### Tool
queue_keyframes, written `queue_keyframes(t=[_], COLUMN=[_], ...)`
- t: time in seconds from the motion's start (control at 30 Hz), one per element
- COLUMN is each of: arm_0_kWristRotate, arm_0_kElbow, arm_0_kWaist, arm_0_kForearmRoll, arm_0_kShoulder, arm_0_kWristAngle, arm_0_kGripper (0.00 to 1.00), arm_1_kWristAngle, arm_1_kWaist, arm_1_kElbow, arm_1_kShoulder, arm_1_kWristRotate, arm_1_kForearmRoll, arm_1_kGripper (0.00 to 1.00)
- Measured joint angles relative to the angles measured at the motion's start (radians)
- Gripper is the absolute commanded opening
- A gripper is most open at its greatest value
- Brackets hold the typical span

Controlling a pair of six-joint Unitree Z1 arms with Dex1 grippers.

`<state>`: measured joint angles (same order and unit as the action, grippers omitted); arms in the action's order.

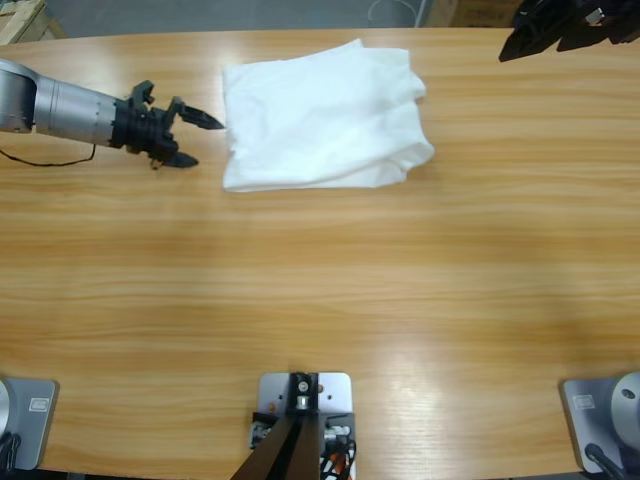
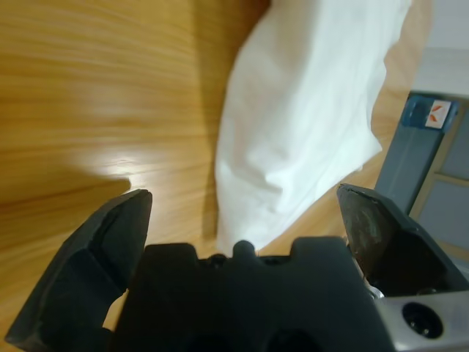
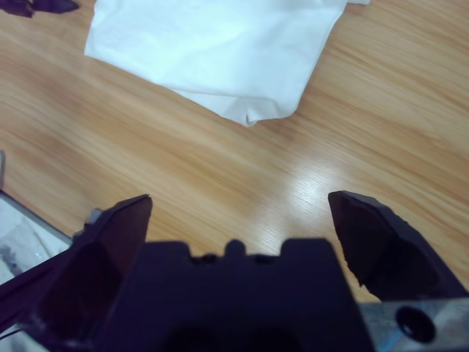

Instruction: Fold clothes

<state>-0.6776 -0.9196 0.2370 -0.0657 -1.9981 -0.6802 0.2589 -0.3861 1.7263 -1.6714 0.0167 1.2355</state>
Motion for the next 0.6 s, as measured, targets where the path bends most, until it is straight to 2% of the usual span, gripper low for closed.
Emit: queue_keyframes(t=[0.07,0.27,0.4,0.43,0.5,0.53,0.6], arm_0_kWristRotate=[0.0,-0.01,-0.025,-0.03,-0.041,-0.047,-0.055], arm_0_kElbow=[-0.003,-0.091,-0.169,-0.188,-0.219,-0.232,-0.244], arm_0_kWaist=[-0.002,0.037,0.05,0.051,0.053,0.055,0.061], arm_0_kForearmRoll=[-0.005,-0.02,-0.023,-0.023,-0.023,-0.023,-0.023], arm_0_kShoulder=[-0.006,-0.086,-0.136,-0.147,-0.164,-0.171,-0.183], arm_0_kWristAngle=[-0.007,-0.033,-0.055,-0.059,-0.071,-0.076,-0.084], arm_0_kGripper=[0.995,0.846,0.526,0.41,0.067,0.0,0.0], arm_1_kWristAngle=[0.0,0.0,0.0,0.0,0.0,0.0,0.0], arm_1_kWaist=[0.0,0.0,0.0,0.0,0.0,0.0,0.0], arm_1_kElbow=[-0.001,-0.001,-0.001,-0.001,-0.001,-0.001,-0.001], arm_1_kShoulder=[0.002,0.014,0.015,0.016,0.018,0.02,0.021], arm_1_kWristRotate=[0.0,0.002,0.002,0.002,0.002,0.002,0.004], arm_1_kForearmRoll=[0.0,0.001,0.006,0.007,0.01,0.011,0.013], arm_1_kGripper=[1.0,1.0,1.0,1.0,1.0,1.0,1.0])
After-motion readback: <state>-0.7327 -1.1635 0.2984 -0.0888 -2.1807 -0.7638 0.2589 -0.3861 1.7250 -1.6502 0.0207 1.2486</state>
